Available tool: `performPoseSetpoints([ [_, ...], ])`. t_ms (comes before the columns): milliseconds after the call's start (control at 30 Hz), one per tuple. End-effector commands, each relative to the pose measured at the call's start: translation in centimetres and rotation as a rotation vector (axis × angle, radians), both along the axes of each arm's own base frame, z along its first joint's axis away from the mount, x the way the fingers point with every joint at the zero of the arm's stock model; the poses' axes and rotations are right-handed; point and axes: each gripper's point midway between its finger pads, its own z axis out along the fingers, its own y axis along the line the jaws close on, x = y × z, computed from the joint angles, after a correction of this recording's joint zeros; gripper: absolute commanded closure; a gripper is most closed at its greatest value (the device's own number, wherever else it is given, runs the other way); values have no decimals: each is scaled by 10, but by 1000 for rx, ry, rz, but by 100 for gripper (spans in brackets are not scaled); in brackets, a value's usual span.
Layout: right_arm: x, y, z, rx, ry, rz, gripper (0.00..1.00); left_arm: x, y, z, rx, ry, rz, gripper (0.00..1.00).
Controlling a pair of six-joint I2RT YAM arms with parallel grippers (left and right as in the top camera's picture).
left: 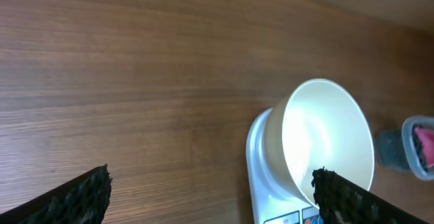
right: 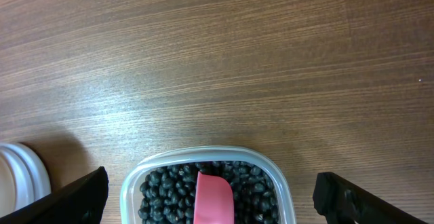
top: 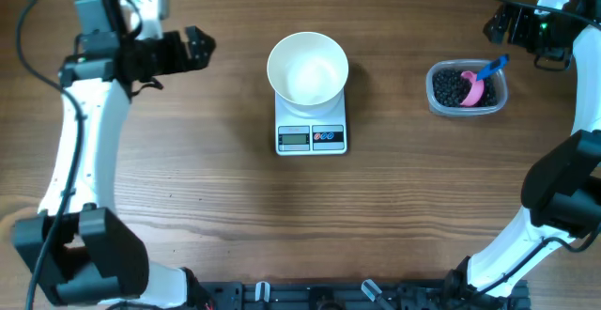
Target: Scoop item into bowl and weigh 150g on scale
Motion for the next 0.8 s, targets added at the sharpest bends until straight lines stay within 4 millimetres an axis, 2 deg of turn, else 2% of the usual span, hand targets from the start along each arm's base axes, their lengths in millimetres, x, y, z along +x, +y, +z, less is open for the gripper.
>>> performPoseSetpoints([
  [0, 4, -6, 3, -8, -12, -13, 1, 3, -17, -13, 61, 28, -9, 0],
  [100, 4, -6, 3, -8, -12, -13, 0, -5, -28, -21, 98, 67, -25, 0],
  [233, 4, -6, 3, -8, -12, -13, 0, -36, -58, -37, 128, 178, -130, 0],
  [400, 4, -6, 3, -8, -12, -13, 0, -103, -121, -56, 196, 340, -395, 0],
  [500, 4, -6, 3, -8, -12, -13, 0, -140, -172, -69, 237, 353, -575, 0],
  [633, 4, -6, 3, -8, -12, -13, 0, -184, -229, -96, 310, 339, -773, 0],
  [767, 4, -6, 3, -8, -12, -13, 1, -204, -253, -122, 395, 339, -881, 0],
])
